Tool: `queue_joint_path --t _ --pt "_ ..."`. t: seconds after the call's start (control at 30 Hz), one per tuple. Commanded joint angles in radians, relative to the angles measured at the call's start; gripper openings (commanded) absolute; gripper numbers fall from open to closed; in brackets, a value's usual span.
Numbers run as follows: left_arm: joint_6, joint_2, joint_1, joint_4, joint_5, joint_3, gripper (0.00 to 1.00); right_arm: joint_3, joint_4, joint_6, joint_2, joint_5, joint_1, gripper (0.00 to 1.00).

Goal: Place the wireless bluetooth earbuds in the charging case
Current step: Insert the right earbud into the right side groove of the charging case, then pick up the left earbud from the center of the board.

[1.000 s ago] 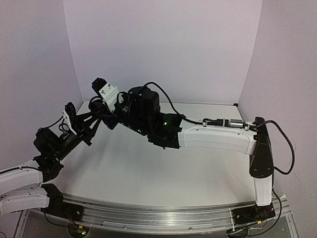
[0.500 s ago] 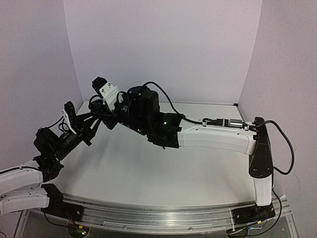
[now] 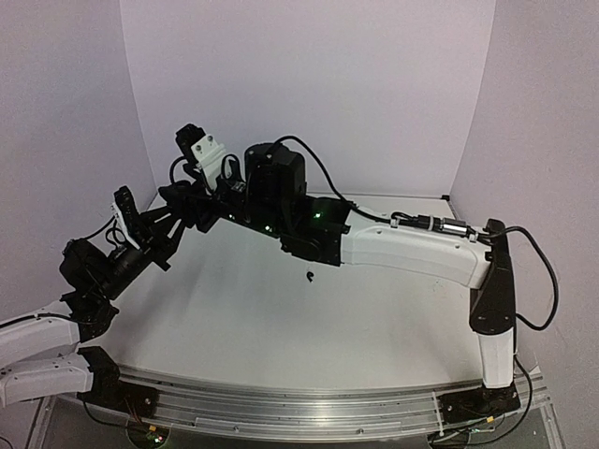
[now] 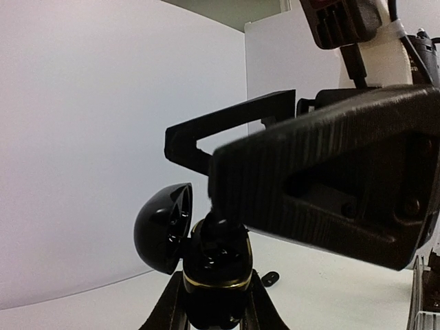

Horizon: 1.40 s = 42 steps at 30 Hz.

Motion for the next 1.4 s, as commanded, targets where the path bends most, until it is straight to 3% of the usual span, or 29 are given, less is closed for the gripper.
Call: queue_joint_path --t 0.0,0.23,0.4,0.5,0.6,0.63,0.87,0.97,1.37 --pt "-0.037 -0.013 -0.003 0.021 0.006 0.052 0.00 0.049 0.024 0.150 -0.066 -0.059 -0.043 0.64" --pt "-0.058 -0.012 -0.001 -0.010 -0.023 0.058 0.00 0.057 0.027 0.304 -0.115 -0.074 -0.089 0.69" --pt "-0.038 -0.006 -0.002 0.002 -0.048 0.042 0.00 -0.083 -0.055 0.607 -0.217 0.053 -0.229 0.70" --pt "-0.001 0.003 -0.002 0.032 -0.057 0.025 0.00 -0.097 -0.318 0.723 -0.212 0.096 -0.302 0.70" --pt "0.032 0.009 -0.002 0.047 -0.065 0.018 0.00 0.001 -0.612 0.752 -0.117 0.084 -0.343 0.95" --pt "0.039 0.011 -0.002 0.048 -0.066 0.018 0.00 0.051 -0.710 0.752 -0.072 0.076 -0.352 0.98" --pt "0.038 0.025 0.000 0.050 -0.048 0.027 0.00 0.292 -1.106 0.725 0.206 0.052 -0.375 0.98" --pt "0.038 0.027 0.000 0.045 -0.046 0.029 0.00 0.294 -1.166 0.738 0.256 0.020 -0.385 0.91" --pt "0.024 0.032 0.002 0.031 -0.017 0.034 0.00 0.264 -1.203 0.787 0.383 0.049 -0.387 0.48"
